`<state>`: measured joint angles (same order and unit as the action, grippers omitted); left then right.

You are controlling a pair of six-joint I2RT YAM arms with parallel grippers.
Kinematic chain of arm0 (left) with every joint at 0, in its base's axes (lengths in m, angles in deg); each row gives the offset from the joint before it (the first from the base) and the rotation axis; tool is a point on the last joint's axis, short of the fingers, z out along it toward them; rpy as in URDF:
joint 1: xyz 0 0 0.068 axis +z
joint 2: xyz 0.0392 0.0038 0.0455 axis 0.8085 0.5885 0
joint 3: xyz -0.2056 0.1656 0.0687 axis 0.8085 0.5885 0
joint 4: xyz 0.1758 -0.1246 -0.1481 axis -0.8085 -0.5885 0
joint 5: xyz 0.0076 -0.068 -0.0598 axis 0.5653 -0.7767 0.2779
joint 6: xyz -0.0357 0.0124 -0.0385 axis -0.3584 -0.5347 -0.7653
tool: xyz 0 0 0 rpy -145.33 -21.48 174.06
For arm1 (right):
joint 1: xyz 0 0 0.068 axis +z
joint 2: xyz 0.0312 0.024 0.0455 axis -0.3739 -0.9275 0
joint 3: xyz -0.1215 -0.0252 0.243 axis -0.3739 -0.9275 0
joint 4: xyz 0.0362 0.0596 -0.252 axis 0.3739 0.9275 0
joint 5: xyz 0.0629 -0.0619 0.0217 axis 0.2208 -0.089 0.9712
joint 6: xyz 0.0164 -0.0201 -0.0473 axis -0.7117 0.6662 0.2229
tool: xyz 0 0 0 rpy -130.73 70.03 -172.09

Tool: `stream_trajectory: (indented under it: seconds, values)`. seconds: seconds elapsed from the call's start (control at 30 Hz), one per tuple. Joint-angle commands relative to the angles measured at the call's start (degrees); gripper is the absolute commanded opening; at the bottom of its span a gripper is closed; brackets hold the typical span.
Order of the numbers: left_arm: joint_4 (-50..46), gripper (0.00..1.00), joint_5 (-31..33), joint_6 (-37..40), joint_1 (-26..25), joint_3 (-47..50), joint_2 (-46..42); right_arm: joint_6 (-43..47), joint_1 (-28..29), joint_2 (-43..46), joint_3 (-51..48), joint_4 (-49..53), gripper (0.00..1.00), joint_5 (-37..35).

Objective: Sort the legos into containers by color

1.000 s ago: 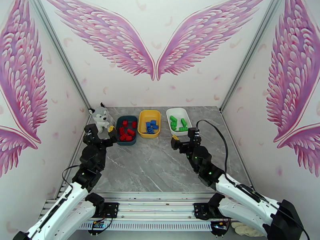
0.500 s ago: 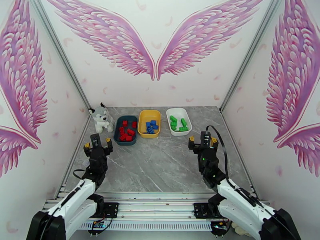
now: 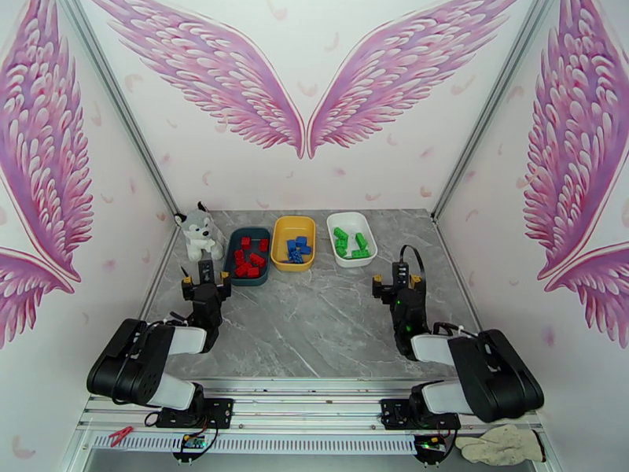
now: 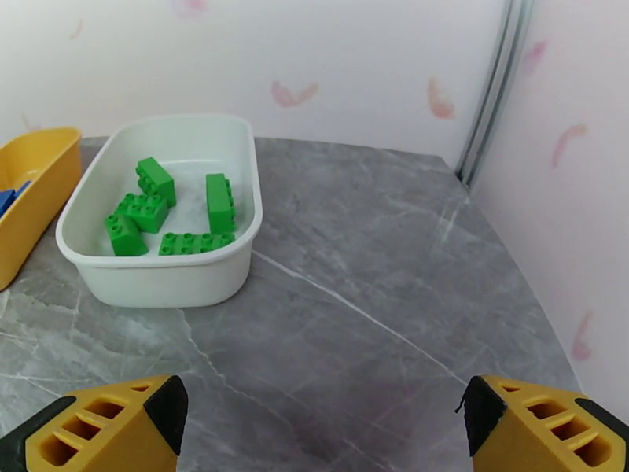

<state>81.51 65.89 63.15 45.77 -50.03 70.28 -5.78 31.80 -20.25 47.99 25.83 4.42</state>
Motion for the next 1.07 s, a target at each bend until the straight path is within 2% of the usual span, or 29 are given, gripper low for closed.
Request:
stream_trajectory:
  seconds: [0.0, 0.03, 0.1, 0.17, 0.23, 0.3, 0.73, 0.83, 1.03]
  values:
    - [18.81, 0.99, -4.62, 0.03, 1.95, 3.32, 6.42, -0.19, 0.62, -2.93, -0.04, -8.36, 0.99, 3.79]
    - [18.83, 0.99, -3.59, 0.60, 1.01, 3.51, 6.41, -1.52, -0.19, -0.61, 2.75, 1.42, 0.99, 4.50]
    - [9.54, 0.99, -3.93, 0.71, 0.58, 0.65, 3.66, -1.53, -0.82, -3.11, 6.32, 3.74, 1.00, 4.55]
    - [4.43, 0.99, -3.64, -0.92, 1.86, -2.45, 3.82, -4.60, -2.97, -1.43, 8.72, 11.88, 0.99, 6.31]
    - [-3.36, 0.99, -6.46, -4.10, 4.82, -5.13, 2.71, -4.65, -3.70, -1.87, 8.30, 10.01, 0.99, 7.16]
    - [-3.27, 0.99, -8.59, -5.39, 6.50, -5.08, 2.73, -4.63, -3.74, -1.75, 8.33, 10.28, 0.99, 7.16]
    - [-3.16, 0.99, -7.88, -4.83, 5.90, -5.07, 2.78, -4.21, -3.61, -1.73, 8.56, 10.79, 0.99, 7.57]
    - [-3.25, 0.99, -7.50, -4.66, 5.66, -5.17, 2.79, -3.98, -4.25, -1.75, 9.35, 12.44, 0.99, 11.37]
    - [-3.15, 0.99, -7.26, -4.55, 5.55, -5.17, 2.80, -3.34, -4.41, -1.65, 9.13, 12.07, 0.99, 13.04]
